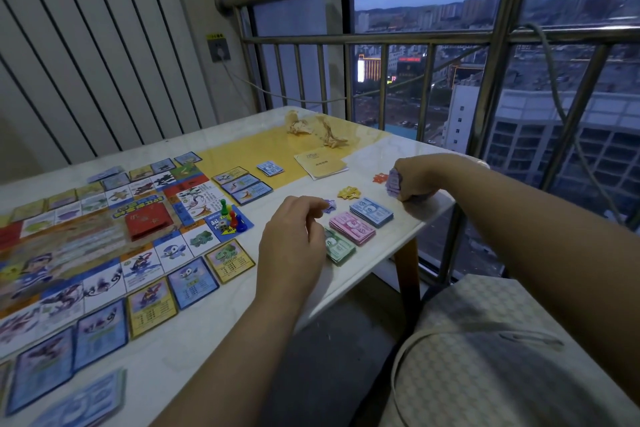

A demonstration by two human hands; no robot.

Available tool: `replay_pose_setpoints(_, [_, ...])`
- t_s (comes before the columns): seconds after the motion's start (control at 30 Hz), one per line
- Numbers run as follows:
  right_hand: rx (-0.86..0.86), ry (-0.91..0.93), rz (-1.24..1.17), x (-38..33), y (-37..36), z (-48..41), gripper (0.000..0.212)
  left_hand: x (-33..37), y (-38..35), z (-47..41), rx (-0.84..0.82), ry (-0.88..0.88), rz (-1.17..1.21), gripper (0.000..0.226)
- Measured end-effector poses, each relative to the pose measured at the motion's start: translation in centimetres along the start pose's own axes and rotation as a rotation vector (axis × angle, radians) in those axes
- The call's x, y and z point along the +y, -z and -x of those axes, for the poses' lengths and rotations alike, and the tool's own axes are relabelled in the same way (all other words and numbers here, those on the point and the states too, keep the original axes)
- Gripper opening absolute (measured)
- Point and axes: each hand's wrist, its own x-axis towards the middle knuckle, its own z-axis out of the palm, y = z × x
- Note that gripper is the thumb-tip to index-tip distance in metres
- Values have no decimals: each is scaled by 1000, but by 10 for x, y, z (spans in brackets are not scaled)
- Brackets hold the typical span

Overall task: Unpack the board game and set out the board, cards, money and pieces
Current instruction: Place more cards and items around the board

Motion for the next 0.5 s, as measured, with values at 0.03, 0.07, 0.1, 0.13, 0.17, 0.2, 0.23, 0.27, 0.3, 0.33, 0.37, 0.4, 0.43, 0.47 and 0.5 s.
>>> replay_pose_setpoints(0.03, [12,14,-27,2,-2,2,41,0,0,0,-1,-4,-4,29])
replay_pose_setpoints(0.07, [36,32,-65,2,-4,6,43,0,-1,0,-3,-8,-8,29])
replay_pose_setpoints(0.1, [58,58,-128,2,-5,9,45,1,-1,0,-4,-13,-11,29])
replay_pose_setpoints(0.13, [64,96,-235,1,-5,14,44,2,0,0,0,-13,-6,29])
replay_pose_setpoints(0.17, [59,146,-385,-3,-3,21,41,3,2,0,12,-3,15,30])
replay_pose_setpoints(0.2, [45,213,-552,-9,-1,31,36,6,4,1,36,32,68,31])
replay_pose_setpoints(0.23, [35,288,-694,-18,3,43,30,10,8,0,70,96,152,32])
replay_pose_setpoints(0.27, [23,360,-808,-30,5,57,26,15,14,-2,105,184,260,31])
replay_pose_setpoints(0.3, [3,435,-899,-43,7,71,26,20,21,-4,129,286,392,29])
replay_pose_setpoints(0.33, [-20,509,-961,-58,7,87,29,24,30,-7,130,398,558,26])
replay_pose_setpoints(0.37, [-37,583,-986,-74,5,101,34,27,40,-9,102,506,753,25])
replay_pose_setpoints(0.4, [-41,655,-985,-90,2,114,39,30,51,-9,56,591,949,27])
replay_pose_setpoints(0.43, [-28,717,-975,-106,-4,125,44,30,62,-8,16,643,1121,29])
replay_pose_setpoints(0.47, [-7,768,-961,-123,-11,135,49,30,74,-4,-11,667,1273,30])
replay_pose_setpoints(0.5, [19,815,-931,-138,-18,144,52,29,85,1,-26,670,1393,28])
